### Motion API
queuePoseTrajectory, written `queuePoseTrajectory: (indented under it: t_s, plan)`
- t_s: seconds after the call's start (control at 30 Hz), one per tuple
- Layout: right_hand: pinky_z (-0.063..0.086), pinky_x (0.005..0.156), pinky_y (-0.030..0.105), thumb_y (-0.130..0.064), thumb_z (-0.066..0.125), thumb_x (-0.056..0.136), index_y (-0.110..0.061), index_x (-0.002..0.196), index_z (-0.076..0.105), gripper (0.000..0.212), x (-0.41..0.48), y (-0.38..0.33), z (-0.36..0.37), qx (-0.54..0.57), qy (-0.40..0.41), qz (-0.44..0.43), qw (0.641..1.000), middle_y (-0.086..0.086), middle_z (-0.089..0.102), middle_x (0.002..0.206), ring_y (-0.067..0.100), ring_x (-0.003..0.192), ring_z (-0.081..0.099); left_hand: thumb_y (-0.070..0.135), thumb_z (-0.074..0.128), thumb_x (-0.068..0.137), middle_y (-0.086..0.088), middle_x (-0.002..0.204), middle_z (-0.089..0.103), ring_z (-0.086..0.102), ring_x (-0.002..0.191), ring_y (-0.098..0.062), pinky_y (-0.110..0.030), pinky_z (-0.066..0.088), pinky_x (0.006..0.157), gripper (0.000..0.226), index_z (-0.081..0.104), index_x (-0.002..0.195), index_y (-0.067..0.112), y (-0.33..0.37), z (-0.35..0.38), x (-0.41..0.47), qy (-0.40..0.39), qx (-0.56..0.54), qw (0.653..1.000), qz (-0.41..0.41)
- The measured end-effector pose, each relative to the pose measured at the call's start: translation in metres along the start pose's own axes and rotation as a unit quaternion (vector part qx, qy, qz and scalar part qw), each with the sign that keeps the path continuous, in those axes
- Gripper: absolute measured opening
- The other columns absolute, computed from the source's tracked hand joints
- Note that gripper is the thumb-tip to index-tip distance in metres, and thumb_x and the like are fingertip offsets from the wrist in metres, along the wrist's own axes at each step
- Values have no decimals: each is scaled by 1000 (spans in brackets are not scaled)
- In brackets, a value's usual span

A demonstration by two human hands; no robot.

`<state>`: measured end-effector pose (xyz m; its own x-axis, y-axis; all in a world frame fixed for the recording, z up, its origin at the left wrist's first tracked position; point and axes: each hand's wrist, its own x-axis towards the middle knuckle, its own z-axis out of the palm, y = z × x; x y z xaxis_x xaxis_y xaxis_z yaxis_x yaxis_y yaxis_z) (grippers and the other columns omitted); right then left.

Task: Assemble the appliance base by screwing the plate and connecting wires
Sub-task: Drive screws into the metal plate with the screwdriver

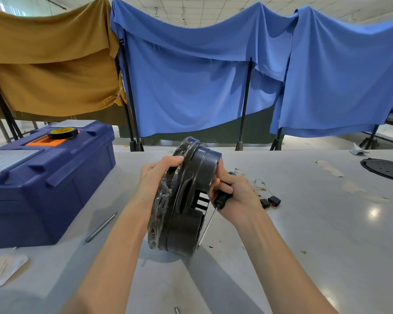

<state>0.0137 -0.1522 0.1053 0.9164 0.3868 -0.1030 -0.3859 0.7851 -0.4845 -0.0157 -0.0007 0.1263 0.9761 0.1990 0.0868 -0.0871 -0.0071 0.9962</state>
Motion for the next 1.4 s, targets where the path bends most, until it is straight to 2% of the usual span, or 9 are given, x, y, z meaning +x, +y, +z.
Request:
queuePoseTrajectory:
  t_s: [0.1,0.3,0.47,0.6,0.8,1.03,1.2,1.27,1.4]
  plan:
    - [50,44,17,-14,74,76,-1,100,65,29,-1,1,3,-81,73,-69,992,8,58,81,5,32,31,43,70,66,-8,71,71,67,62,-18,-27,56,59,26,75,67,17,-7,0,-9,-26,-63,996,60]
    - [48,41,18,-11,77,82,-6,82,65,12,-10,-6,10,-240,204,-192,929,4,56,57,7,33,33,28,67,86,-6,71,72,68,63,-17,-28,54,58,19,77,72,21,-12,6,-4,-27,-34,993,111]
    - [48,47,25,-21,84,76,-5,83,68,23,-18,-14,9,-290,203,-189,916,-6,42,39,10,34,32,29,63,91,-8,77,74,70,71,-18,-24,56,66,22,77,77,20,-5,16,-3,-15,30,987,156]
    - [40,46,26,-18,87,71,-5,90,72,28,-20,-24,4,-325,213,-185,903,-4,44,37,14,40,36,56,46,92,-16,81,72,70,73,-26,-28,56,70,61,73,81,2,-3,30,-2,1,37,992,123]
    - [39,40,21,-8,80,77,-7,66,62,21,-19,-40,-12,-289,162,-154,931,-3,40,37,15,43,30,17,62,94,6,82,76,71,79,-6,-19,54,73,15,76,90,20,1,42,7,16,32,991,129]
    - [40,43,23,-9,78,79,1,89,68,17,-16,-41,-24,-285,129,-148,938,-3,41,39,13,41,32,-2,59,92,1,94,71,67,91,-14,-28,55,83,20,69,104,11,6,49,7,22,199,957,208]
    - [41,52,29,-11,76,81,-6,75,62,16,-15,-43,-27,-278,125,-130,944,-2,39,39,17,49,31,7,50,97,-8,94,64,62,89,-26,-41,53,80,11,54,107,6,7,54,5,-18,331,907,259]
    - [40,54,30,-12,75,81,-6,74,61,17,-16,-42,-29,-269,109,-124,949,-1,37,41,18,50,31,16,46,97,-15,92,63,60,84,-34,-46,52,76,14,52,100,3,4,57,2,-15,281,928,243]
    - [37,54,29,-12,73,84,-8,65,58,24,-15,-42,-31,-252,84,-114,957,-2,36,39,17,50,30,32,36,98,-13,80,54,48,74,-24,-38,41,65,27,54,89,15,3,69,4,1,3,999,47]
